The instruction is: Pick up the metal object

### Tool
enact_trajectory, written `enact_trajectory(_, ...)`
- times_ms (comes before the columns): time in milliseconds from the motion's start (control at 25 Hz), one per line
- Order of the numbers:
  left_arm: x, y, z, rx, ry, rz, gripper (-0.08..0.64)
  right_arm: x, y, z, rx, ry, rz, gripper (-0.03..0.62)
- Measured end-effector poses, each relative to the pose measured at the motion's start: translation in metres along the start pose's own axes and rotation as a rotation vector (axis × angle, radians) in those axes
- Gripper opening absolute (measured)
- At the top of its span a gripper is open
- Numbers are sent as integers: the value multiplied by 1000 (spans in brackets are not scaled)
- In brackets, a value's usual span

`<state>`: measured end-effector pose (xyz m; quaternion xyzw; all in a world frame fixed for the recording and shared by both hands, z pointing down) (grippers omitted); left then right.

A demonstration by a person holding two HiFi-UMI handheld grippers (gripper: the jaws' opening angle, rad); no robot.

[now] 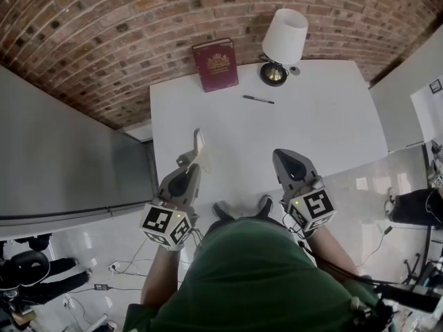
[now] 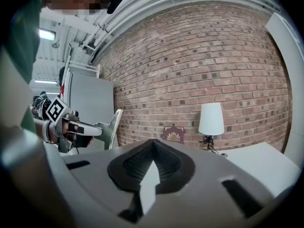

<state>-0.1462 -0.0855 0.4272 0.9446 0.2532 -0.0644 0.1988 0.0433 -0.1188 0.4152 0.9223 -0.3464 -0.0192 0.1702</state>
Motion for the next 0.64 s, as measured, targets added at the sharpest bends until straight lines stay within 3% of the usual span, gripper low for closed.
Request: enact_trajectory(640, -46, -8, -18, -39, -18, -54, 9, -29, 26, -1, 0, -12, -61, 2)
Point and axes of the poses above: the fingertips, and each gripper's own axes: y forward along the fingers, x to its right, z out of its top, the point moved 1 cm from there along -y, backward along the fingers, and after that the axes turned 6 degrees about -x, right-handed, at the moved point
